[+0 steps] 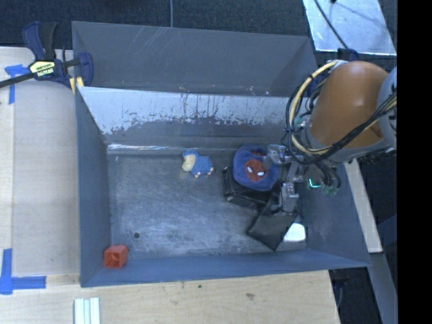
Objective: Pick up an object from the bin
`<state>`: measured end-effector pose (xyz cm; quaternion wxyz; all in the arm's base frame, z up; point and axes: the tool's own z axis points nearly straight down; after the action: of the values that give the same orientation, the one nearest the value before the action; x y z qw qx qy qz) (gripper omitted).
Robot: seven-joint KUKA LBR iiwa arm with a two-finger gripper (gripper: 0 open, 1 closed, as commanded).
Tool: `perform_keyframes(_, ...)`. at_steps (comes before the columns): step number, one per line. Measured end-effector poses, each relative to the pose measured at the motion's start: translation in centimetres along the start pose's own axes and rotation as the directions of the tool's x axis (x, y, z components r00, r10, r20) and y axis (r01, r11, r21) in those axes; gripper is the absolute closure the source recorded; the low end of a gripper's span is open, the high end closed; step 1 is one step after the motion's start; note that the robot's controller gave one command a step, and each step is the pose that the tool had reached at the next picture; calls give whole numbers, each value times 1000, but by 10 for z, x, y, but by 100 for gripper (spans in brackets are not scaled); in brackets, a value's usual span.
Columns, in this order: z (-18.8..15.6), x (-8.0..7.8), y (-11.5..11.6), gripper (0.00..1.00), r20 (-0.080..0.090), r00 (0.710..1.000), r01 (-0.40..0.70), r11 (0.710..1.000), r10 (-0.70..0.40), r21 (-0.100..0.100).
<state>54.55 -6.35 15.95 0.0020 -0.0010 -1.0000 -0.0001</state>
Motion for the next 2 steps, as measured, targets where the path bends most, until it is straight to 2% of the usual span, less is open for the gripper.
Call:
perform_keyframes(1,85,-38,46,0,10,1000,-6,1000,6,4)
perform_keyframes(2,82,-38,45,100,10,1000,-8,1000,8,4)
